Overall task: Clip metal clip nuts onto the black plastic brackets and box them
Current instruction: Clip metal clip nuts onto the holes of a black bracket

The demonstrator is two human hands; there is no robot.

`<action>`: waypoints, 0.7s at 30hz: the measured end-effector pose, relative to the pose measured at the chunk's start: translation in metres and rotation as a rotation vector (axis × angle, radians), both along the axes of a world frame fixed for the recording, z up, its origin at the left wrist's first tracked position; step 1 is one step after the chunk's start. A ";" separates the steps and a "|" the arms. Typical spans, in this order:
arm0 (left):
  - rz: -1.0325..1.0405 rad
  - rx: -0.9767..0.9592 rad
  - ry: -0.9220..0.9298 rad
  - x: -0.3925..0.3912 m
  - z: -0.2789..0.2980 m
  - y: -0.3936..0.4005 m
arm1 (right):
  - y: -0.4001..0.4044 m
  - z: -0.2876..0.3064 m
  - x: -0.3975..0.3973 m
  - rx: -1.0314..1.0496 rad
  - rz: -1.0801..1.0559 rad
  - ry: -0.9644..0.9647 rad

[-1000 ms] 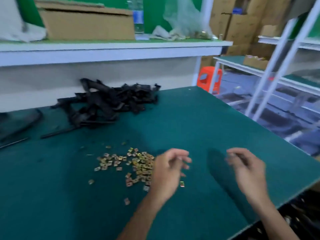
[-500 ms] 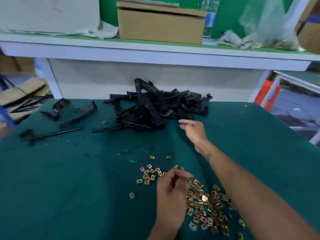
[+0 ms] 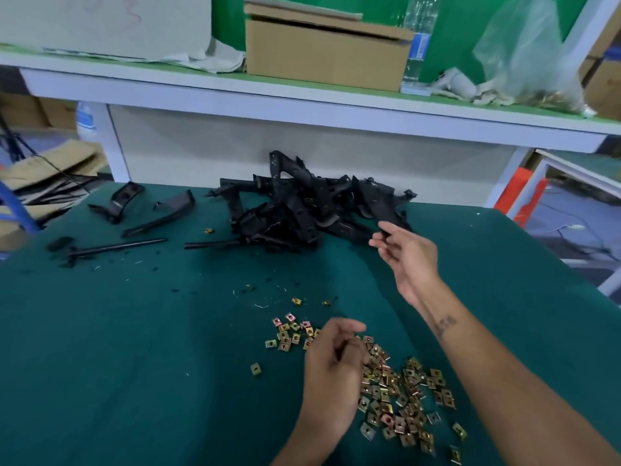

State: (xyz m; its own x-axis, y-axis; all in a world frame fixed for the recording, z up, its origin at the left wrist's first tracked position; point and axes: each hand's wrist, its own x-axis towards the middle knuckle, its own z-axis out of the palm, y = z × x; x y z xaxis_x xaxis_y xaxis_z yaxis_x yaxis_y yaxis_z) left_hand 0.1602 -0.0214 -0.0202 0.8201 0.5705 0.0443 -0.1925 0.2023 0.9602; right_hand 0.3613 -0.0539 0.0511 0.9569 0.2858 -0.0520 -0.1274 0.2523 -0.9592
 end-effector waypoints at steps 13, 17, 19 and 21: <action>-0.027 -0.007 -0.230 -0.007 0.024 0.014 | -0.079 -0.014 -0.183 -1.102 -0.048 -1.232; -0.033 -0.219 -0.202 -0.010 0.028 0.017 | -0.074 -0.028 -0.206 -1.084 0.057 -1.335; 0.063 -0.310 -0.167 -0.011 0.026 0.021 | -0.080 -0.032 -0.203 -1.027 0.107 -1.575; 0.110 -0.386 -0.144 -0.012 0.024 0.029 | -0.088 -0.034 -0.192 -0.873 0.174 -1.628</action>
